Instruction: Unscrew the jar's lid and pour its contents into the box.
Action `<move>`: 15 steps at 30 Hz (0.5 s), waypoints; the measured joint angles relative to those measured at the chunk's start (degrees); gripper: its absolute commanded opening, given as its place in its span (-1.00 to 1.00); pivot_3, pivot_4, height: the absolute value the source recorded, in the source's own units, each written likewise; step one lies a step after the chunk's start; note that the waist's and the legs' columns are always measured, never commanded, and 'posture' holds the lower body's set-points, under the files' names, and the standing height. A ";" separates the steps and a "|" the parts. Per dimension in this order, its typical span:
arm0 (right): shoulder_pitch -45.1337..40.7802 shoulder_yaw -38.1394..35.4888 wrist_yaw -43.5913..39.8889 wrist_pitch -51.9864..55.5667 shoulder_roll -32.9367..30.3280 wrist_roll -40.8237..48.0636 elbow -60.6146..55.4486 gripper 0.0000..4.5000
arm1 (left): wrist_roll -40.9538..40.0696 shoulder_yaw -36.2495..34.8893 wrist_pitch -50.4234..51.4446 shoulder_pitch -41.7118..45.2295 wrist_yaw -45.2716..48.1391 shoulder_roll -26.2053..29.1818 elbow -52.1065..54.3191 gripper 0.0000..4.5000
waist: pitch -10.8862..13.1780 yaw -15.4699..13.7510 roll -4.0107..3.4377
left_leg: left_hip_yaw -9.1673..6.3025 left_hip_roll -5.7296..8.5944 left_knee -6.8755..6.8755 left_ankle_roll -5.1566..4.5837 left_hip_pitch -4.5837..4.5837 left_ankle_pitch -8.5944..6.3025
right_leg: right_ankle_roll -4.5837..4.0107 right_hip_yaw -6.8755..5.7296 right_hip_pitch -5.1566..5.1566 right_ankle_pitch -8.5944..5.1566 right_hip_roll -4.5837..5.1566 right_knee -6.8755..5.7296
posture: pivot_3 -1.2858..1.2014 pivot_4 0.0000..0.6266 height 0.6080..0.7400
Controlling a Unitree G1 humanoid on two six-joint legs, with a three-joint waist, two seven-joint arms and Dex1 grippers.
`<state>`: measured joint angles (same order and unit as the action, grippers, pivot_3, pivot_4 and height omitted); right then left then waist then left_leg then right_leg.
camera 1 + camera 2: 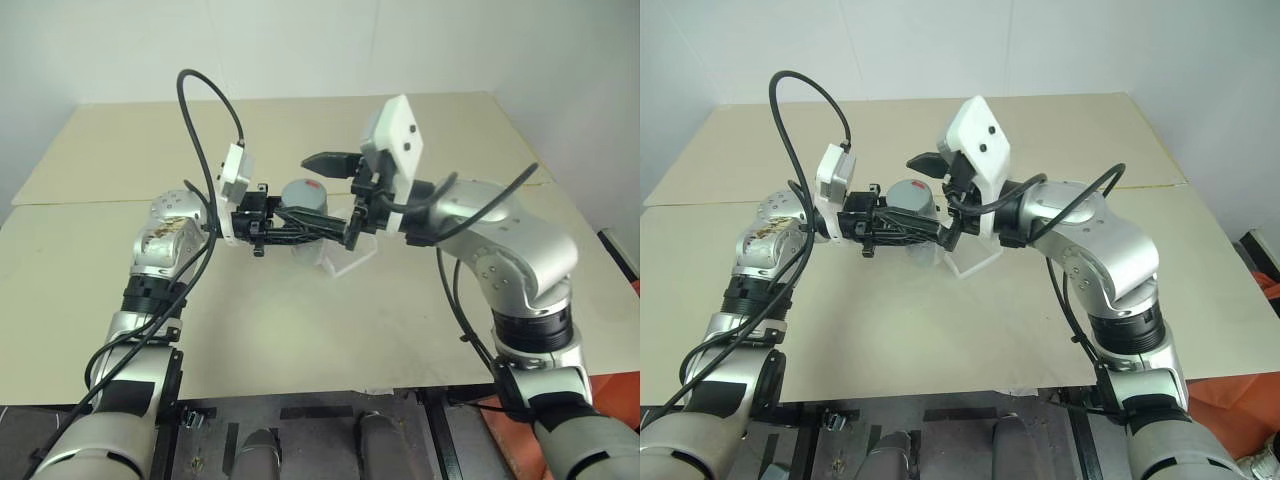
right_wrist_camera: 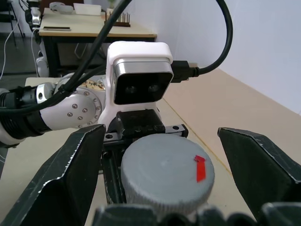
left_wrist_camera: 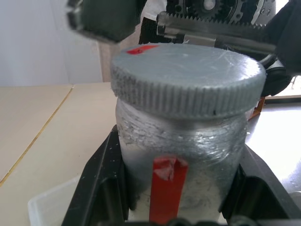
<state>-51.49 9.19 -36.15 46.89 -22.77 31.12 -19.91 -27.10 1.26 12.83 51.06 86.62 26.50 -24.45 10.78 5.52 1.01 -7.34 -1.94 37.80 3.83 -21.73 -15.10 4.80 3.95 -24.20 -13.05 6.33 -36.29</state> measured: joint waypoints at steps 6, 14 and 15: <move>-1.27 1.11 0.13 -0.12 1.31 -1.89 2.56 0.98 | -0.02 0.00 0.02 -0.05 -0.20 -0.24 0.55 -0.13 | 0.00 0.04 0.00 | 0.00 0.00 0.00 0.01 0.02 0.00 | 0.00 0.00 0.00 0.00 0.00 -0.01 | 0.03 -0.52 1.00; -0.76 0.88 -1.33 -0.13 -0.49 -2.73 3.23 0.98 | -0.03 -0.12 0.46 -0.73 -0.74 0.66 1.25 -0.13 | 0.00 0.05 0.00 | 0.00 0.00 0.00 0.00 0.02 0.00 | 0.00 0.00 0.00 0.00 0.00 0.00 | 0.03 -0.52 1.00; -0.50 0.77 -1.46 -0.13 -0.76 -2.67 3.08 0.98 | -0.03 -0.16 0.68 -0.86 -0.83 0.89 1.25 -0.13 | 0.00 0.06 0.00 | 0.00 0.00 0.00 0.00 0.02 0.00 | 0.00 0.00 0.00 0.00 0.00 -0.01 | 0.03 -0.52 1.00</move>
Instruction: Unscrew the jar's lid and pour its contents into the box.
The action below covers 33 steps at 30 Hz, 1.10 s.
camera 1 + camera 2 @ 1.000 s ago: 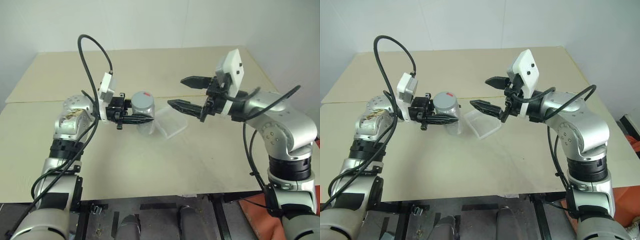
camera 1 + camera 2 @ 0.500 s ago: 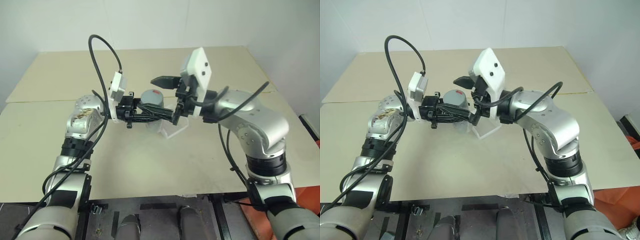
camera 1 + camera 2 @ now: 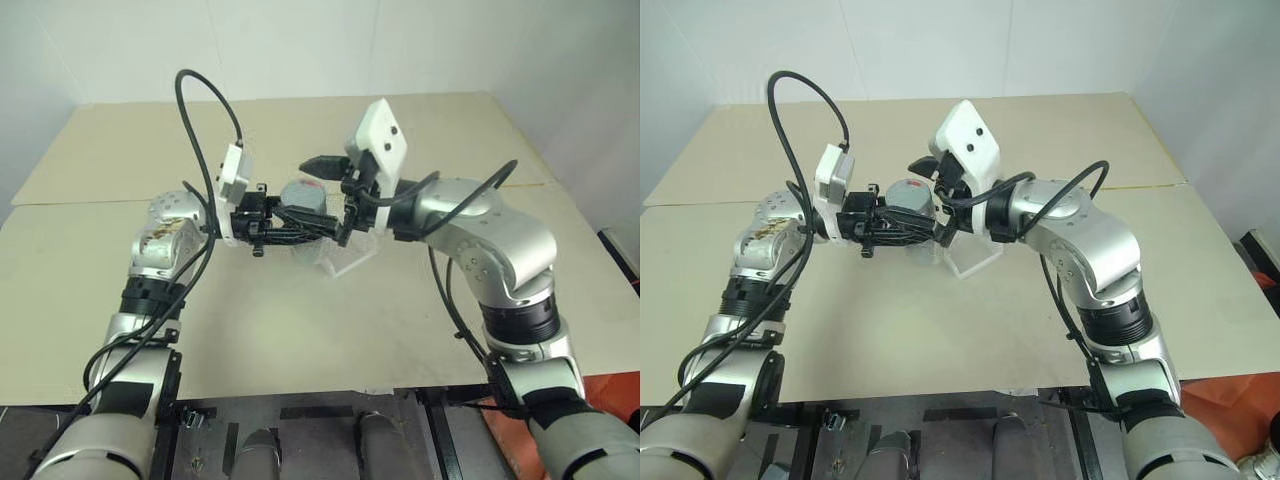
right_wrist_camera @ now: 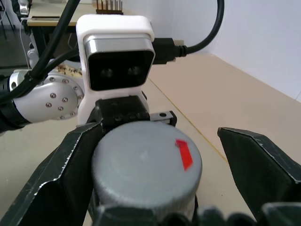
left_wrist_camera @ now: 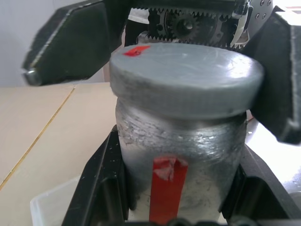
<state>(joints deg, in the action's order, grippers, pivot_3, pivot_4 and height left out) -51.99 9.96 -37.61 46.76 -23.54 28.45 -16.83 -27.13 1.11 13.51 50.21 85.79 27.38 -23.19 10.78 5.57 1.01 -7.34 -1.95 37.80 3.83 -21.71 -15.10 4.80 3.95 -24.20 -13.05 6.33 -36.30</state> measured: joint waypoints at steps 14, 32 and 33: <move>4.76 -4.74 -0.99 0.10 -5.67 2.68 -3.23 0.98 | -0.24 -1.28 0.94 -0.76 0.86 2.92 0.43 -0.13 | 0.00 -0.05 0.00 | 0.00 0.00 0.00 -0.02 0.00 -0.01 | 0.00 0.00 0.01 0.00 0.00 0.02 | 0.03 -0.52 1.00; 4.08 -4.51 -0.03 2.67 -4.59 7.73 -9.36 0.98 | -0.03 -1.14 1.40 -1.77 1.01 1.67 2.01 -0.13 | 0.00 -0.04 0.00 | 0.00 0.00 0.00 -0.02 0.00 -0.01 | 0.00 0.00 0.02 0.00 0.00 0.04 | 0.03 -0.52 1.00; 3.31 -4.14 0.66 2.89 -4.01 7.58 -8.87 0.98 | 0.00 -1.14 1.39 -1.76 1.00 1.59 2.01 -0.13 | 0.00 -0.01 0.00 | 0.00 0.00 0.00 -0.02 0.00 -0.01 | 0.00 0.00 0.01 0.00 0.00 0.02 | 0.03 -0.52 1.00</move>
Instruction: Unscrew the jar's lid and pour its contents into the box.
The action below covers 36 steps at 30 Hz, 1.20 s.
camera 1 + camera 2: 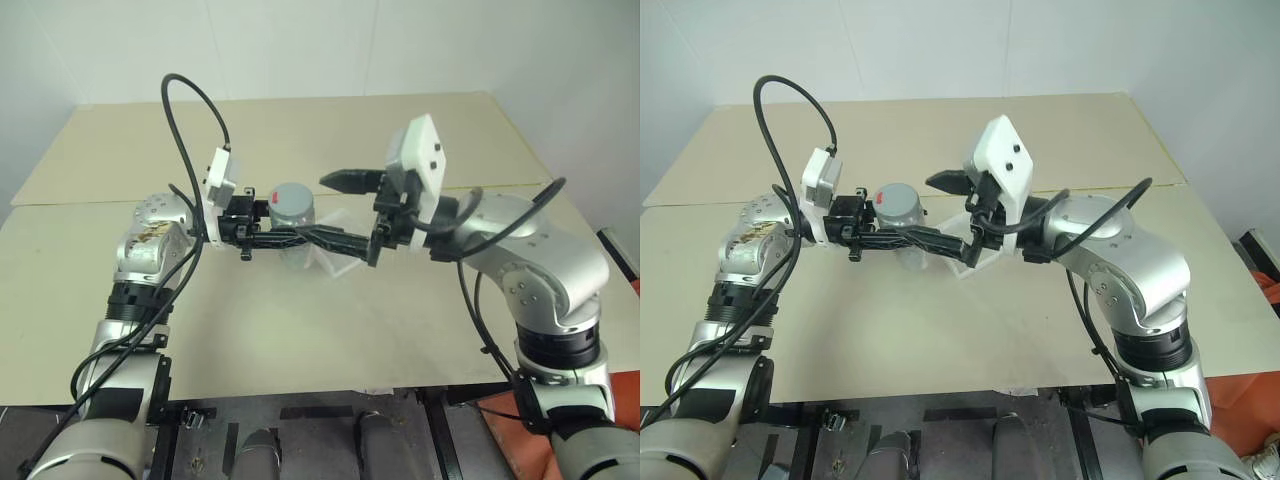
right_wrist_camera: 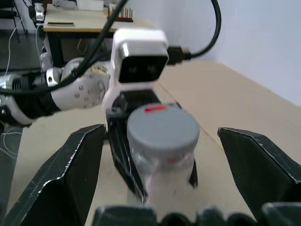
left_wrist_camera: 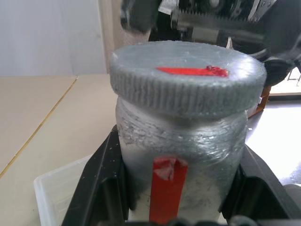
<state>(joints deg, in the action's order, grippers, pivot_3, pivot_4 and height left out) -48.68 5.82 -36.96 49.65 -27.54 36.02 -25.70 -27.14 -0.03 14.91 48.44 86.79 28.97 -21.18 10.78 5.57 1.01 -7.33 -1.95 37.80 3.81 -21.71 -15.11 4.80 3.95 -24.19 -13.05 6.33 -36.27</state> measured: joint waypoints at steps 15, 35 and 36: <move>-2.41 3.64 2.06 0.84 4.61 -2.79 4.96 0.98 | 0.04 0.14 -0.12 0.33 0.07 -0.41 -0.03 -0.13 | 0.00 0.01 0.00 | -0.01 0.00 0.00 0.01 -0.01 0.00 | 0.00 0.00 -0.01 0.00 0.00 -0.02 | 0.03 -0.52 1.00; -5.63 -3.55 2.97 8.72 6.61 5.87 7.17 0.22 | 0.11 0.40 -0.21 -1.42 0.30 0.22 1.81 -0.13 | 0.01 0.01 -0.02 | -0.01 0.00 -0.01 0.00 0.00 0.00 | 0.00 0.00 -0.02 0.00 0.00 -0.06 | 0.03 -0.52 1.00; -6.88 -5.58 3.45 9.81 6.59 7.44 7.20 0.22 | 0.24 0.58 -0.40 -1.63 0.50 0.41 1.58 -0.13 | 0.01 0.00 -0.02 | -0.03 0.00 -0.01 0.00 0.00 0.00 | 0.00 0.00 -0.02 0.00 -0.01 -0.05 | 0.03 -0.52 1.00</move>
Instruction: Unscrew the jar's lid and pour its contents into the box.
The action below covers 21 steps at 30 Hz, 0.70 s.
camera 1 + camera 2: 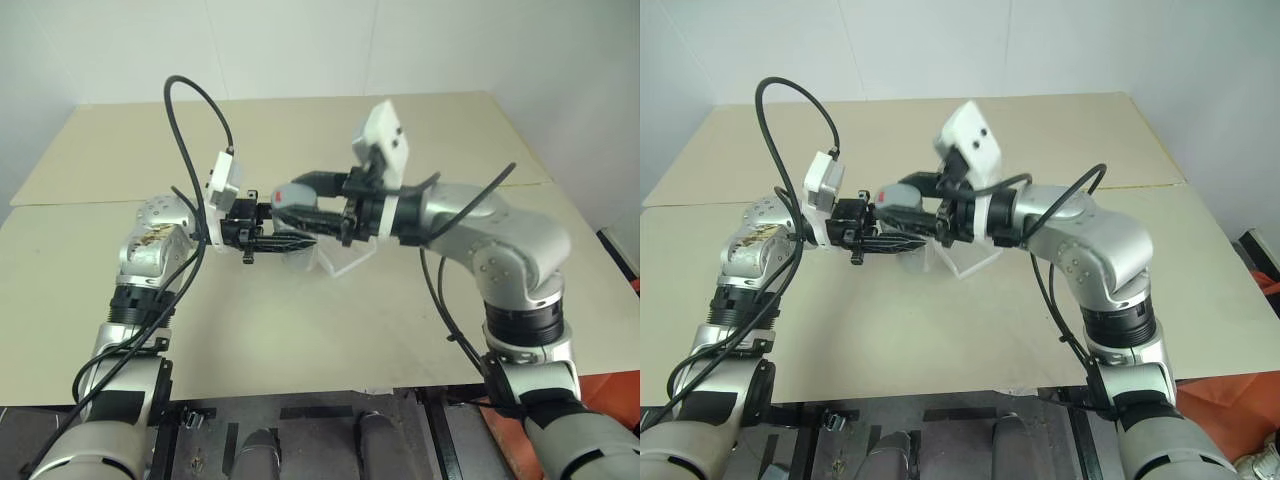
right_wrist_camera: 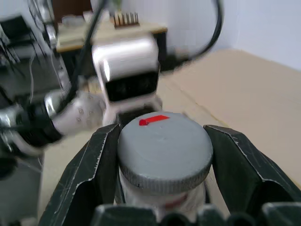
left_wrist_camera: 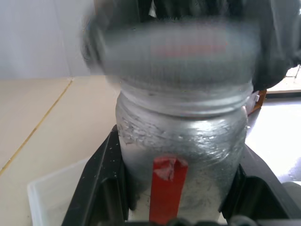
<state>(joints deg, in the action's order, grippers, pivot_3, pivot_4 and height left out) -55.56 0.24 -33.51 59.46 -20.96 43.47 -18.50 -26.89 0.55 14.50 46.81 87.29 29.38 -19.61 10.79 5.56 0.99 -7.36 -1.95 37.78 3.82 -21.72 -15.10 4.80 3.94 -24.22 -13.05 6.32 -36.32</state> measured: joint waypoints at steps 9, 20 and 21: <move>5.66 -6.04 3.98 -0.68 -7.10 0.04 -1.89 0.22 | 1.56 -1.01 -2.18 0.50 -2.01 0.99 -3.79 -0.13 | 0.00 -0.43 0.01 | 0.00 0.02 0.01 -0.01 -0.07 -0.01 | 0.01 -0.01 0.01 0.00 0.02 0.06 | 0.03 -0.52 1.00; 34.41 -8.10 13.30 -10.14 -11.24 -16.75 -3.11 0.22 | 3.57 -6.32 -2.15 -0.27 -18.31 2.31 -2.21 -0.13 | 0.00 -0.45 0.01 | 0.06 0.01 0.01 -0.03 0.01 -0.02 | 0.00 0.04 0.00 0.00 0.01 0.14 | 0.03 -0.52 1.00; 35.51 -7.88 14.73 -10.22 -9.92 -17.76 -3.10 0.22 | 4.69 -6.33 -2.26 -0.60 -20.92 2.07 -1.82 -0.13 | 0.00 -0.38 0.01 | 0.07 0.02 0.01 -0.03 0.03 -0.02 | 0.00 0.06 0.01 0.00 0.01 0.15 | 0.03 -0.52 1.00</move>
<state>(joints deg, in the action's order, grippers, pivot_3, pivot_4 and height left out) -20.04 -7.63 -18.78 49.24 -30.87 25.71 -21.60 -22.20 -5.78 12.24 46.21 66.37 31.45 -21.43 10.79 5.19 1.00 -7.29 -1.93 37.79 3.79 -21.69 -15.12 4.80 4.00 -24.21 -13.05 6.34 -36.17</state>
